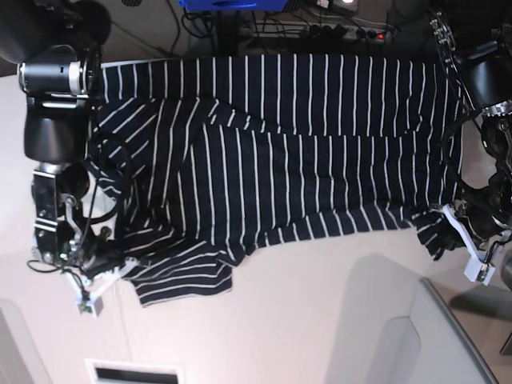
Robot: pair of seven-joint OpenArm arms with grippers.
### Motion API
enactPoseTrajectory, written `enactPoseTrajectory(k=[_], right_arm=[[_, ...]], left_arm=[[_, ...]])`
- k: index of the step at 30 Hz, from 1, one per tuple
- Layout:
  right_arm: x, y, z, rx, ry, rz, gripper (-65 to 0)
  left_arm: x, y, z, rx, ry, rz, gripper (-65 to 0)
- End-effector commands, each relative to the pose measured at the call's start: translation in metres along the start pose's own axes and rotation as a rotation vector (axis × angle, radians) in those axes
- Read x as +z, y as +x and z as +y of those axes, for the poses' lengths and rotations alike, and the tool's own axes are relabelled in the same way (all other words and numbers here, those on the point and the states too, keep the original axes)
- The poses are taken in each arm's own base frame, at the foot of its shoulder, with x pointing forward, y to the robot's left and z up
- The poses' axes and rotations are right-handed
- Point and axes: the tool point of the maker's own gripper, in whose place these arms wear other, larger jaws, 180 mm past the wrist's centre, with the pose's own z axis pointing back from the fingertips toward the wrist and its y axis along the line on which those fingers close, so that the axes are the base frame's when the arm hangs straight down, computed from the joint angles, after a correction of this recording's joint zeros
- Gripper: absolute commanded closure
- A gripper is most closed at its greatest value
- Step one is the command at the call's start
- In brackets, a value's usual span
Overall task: Layout the t-shirt on the table in an organized manner, then fold the t-shirt properly
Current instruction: 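Move the right gripper back to the shirt's side edge and grasp, then hold both shirt ends and pull them apart to stretch the shirt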
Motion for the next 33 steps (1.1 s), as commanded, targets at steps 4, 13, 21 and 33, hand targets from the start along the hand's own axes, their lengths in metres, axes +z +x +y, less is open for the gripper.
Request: enactPoseTrajectory(k=[4, 13, 21, 33], right_arm=[[0.021, 0.054, -0.006, 0.031, -0.014, -0.143, 0.0], [0.034, 0.084, -0.003, 0.141, 0.039, -0.242, 0.0], [0.023, 0.082, -0.016, 0.197, 0.018, -0.242, 0.0], [-0.006, 0.036, -0.029, 0.275, 0.068, -0.165, 0.0]], left_arm=[[0.016, 0.044, 0.025, -0.006, 0.060, -0.106, 0.0], [0.004, 0.042, 0.026, 0.042, 0.033, -0.152, 0.0], [-0.017, 0.012, 0.027, 0.139, -0.008, -0.148, 0.0], [-0.019, 0.002, 0.023, 0.149, -0.015, -0.137, 0.0]])
